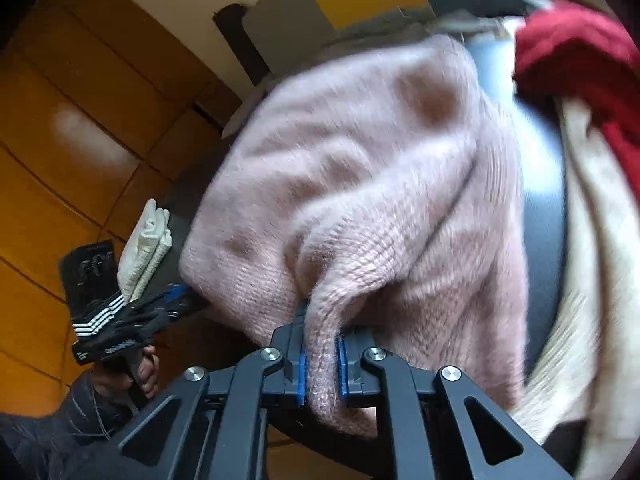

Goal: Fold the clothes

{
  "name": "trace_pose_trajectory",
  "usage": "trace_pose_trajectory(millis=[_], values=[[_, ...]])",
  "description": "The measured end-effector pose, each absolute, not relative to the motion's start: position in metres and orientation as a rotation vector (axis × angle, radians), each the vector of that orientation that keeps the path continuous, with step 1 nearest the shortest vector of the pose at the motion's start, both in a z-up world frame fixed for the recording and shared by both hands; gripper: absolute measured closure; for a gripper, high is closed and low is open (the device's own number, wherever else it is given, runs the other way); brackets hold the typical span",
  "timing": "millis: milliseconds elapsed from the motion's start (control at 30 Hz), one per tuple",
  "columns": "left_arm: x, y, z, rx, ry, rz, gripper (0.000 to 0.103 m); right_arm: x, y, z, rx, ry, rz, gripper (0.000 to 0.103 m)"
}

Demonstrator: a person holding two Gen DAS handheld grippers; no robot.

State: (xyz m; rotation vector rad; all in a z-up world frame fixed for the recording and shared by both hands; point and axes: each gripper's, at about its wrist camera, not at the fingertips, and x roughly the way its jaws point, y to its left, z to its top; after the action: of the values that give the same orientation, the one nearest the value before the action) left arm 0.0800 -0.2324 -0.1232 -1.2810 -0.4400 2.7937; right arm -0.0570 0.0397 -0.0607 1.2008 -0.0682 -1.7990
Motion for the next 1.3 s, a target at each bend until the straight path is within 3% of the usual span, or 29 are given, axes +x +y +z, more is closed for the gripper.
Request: trace_pose_trajectory(millis=[67, 167, 300, 433, 567, 633, 700, 767, 1067, 1100, 1133, 1167, 1300], values=[[0.091, -0.222, -0.114, -1.263, -0.227, 2.835, 0.089, -0.053, 0.053, -0.037, 1.141, -0.015, -1.845, 0.092], [0.101, -0.207, -0.121, -1.336, 0.096, 2.82, 0.092, -0.048, 0.069, -0.024, 1.117, 0.081, -1.903, 0.092], [0.112, -0.214, -0.128, -1.381, 0.097, 2.77, 0.092, -0.054, 0.077, -0.086, 1.303, 0.177, -1.904, 0.095], [0.121, -0.218, -0.124, -1.412, 0.133, 2.715, 0.086, -0.057, 0.09, -0.094, 1.286, 0.051, -1.904, 0.095], [0.133, -0.232, -0.101, -1.329, -0.023, 2.694, 0.084, -0.06, 0.102, -0.072, 1.217, 0.014, -1.881, 0.074], [0.135, -0.242, -0.086, -1.228, -0.174, 2.712, 0.081, -0.066, 0.112, -0.055, 1.151, -0.05, -1.9, 0.048], [0.133, -0.25, -0.077, -1.134, -0.313, 2.723, 0.08, -0.08, 0.113, -0.037, 1.069, -0.139, -1.932, 0.036], [0.12, -0.25, -0.071, -1.083, -0.337, 2.761, 0.078, -0.096, 0.106, -0.031, 1.026, -0.2, -1.948, 0.036], [0.072, -0.224, -0.072, -1.0, -0.331, 2.761, 0.077, -0.145, 0.045, -0.093, 1.239, -0.316, -1.911, 0.037], [0.068, -0.221, -0.073, -1.002, -0.317, 2.755, 0.077, -0.147, 0.044, -0.096, 1.248, -0.328, -1.918, 0.047], [0.064, -0.216, -0.073, -0.998, -0.293, 2.745, 0.077, -0.148, 0.044, -0.095, 1.242, -0.326, -1.922, 0.076], [0.061, -0.211, -0.073, -0.994, -0.268, 2.735, 0.076, -0.148, 0.039, -0.091, 1.233, -0.294, -1.927, 0.091], [0.058, -0.192, -0.082, -1.016, -0.207, 2.669, 0.072, -0.135, 0.027, -0.053, 1.086, -0.058, -2.032, 0.091]])
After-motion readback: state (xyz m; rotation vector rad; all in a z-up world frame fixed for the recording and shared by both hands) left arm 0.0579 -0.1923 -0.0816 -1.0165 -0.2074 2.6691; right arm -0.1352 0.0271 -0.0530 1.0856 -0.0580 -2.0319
